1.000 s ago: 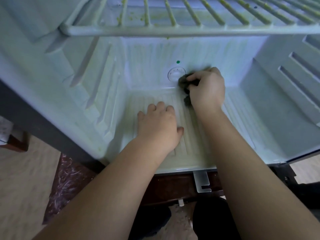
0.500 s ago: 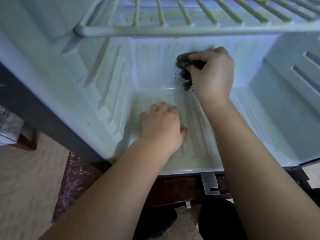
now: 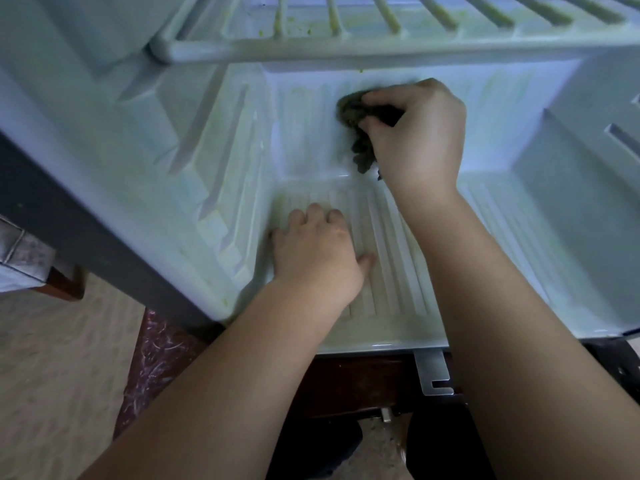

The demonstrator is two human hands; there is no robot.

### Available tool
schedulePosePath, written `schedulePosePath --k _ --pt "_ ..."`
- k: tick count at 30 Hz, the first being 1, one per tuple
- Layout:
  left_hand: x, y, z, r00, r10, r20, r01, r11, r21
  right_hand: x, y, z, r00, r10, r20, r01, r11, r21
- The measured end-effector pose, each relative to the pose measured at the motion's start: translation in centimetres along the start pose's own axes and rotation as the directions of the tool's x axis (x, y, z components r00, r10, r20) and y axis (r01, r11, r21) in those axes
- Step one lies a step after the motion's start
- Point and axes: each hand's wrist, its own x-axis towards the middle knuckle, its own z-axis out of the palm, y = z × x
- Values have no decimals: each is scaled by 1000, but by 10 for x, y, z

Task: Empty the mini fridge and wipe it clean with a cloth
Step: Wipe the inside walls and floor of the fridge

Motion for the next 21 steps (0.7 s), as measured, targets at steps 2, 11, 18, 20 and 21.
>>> schedulePosePath --k 2,11,18,20,21 --pt "0 0 0 1000 2 7 -2 1000 -1 4 5 -4 985 19 -172 -6 997 75" --pt "-4 -2 3 1000 30 -9 -29 999 33 -1 -17 20 966 26 -259 18 986 166" --pt "-5 -2 1 999 33 -17 -33 999 18 -16 -15 31 991 -49 -123 67 988 141" --pt "-3 -1 2 999 30 -25 -30 1000 8 -4 3 8 973 23 -229 5 992 125" --pt "-2 0 1 999 26 -31 -26 1000 7 0 12 -2 961 56 -270 -26 993 115"
